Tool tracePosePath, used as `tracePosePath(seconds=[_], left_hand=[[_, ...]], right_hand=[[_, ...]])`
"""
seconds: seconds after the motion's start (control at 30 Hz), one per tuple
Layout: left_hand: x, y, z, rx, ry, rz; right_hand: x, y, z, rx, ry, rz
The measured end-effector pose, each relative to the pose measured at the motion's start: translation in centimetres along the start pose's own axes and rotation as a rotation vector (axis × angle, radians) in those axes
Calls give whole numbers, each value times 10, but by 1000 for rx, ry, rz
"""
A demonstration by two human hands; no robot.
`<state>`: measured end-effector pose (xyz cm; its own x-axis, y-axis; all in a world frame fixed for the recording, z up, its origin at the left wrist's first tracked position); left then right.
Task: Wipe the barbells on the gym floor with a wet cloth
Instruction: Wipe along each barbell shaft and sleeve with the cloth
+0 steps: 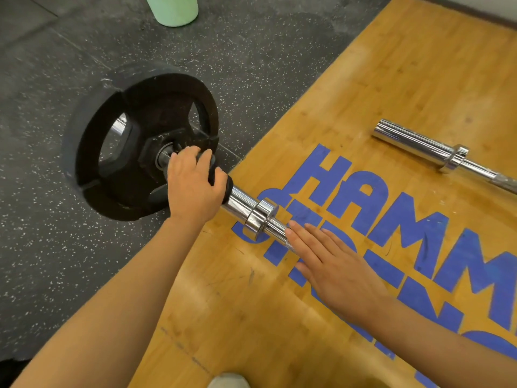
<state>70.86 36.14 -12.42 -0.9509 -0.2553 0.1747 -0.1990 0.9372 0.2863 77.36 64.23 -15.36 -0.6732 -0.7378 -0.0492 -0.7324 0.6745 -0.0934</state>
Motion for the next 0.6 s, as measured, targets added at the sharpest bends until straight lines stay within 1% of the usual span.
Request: tracePosePath(seconds=[0.07,0.2,0.3,0.33,0.43,0.47,0.6], left_hand=[[-7,7,2,-23,8,2],[-39,29,11,-89,29,147],[-35,24,12,-47,-7,214],[-28,19,9,-28,-25,196],[-4,0,1,12,-61,47],[0,-2,0,18,-67,22],[-12,12,0,-28,-54,41]], right_hand=[[0,0,0,9,-7,7],[0,-2,-3,28,-7,11],[0,-2,-5,29,2,17],[0,-2,-5,29,-3,18],[-1,-2,-7,30,-8,30],[0,-2,-7,33,-9,36],[0,-1,-6,46,-41,34]])
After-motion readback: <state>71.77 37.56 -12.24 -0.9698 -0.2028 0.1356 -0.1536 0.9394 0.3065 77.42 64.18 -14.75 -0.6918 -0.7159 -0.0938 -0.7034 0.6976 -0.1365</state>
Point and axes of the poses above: each hand's wrist, its own x-axis towards the middle knuckle, its own z-axis out of the palm, y = z × x, the point moved 3 cm from there along x, towards the middle knuckle, and after that the axes turned 5 degrees about -y, right-handed, at the moved point
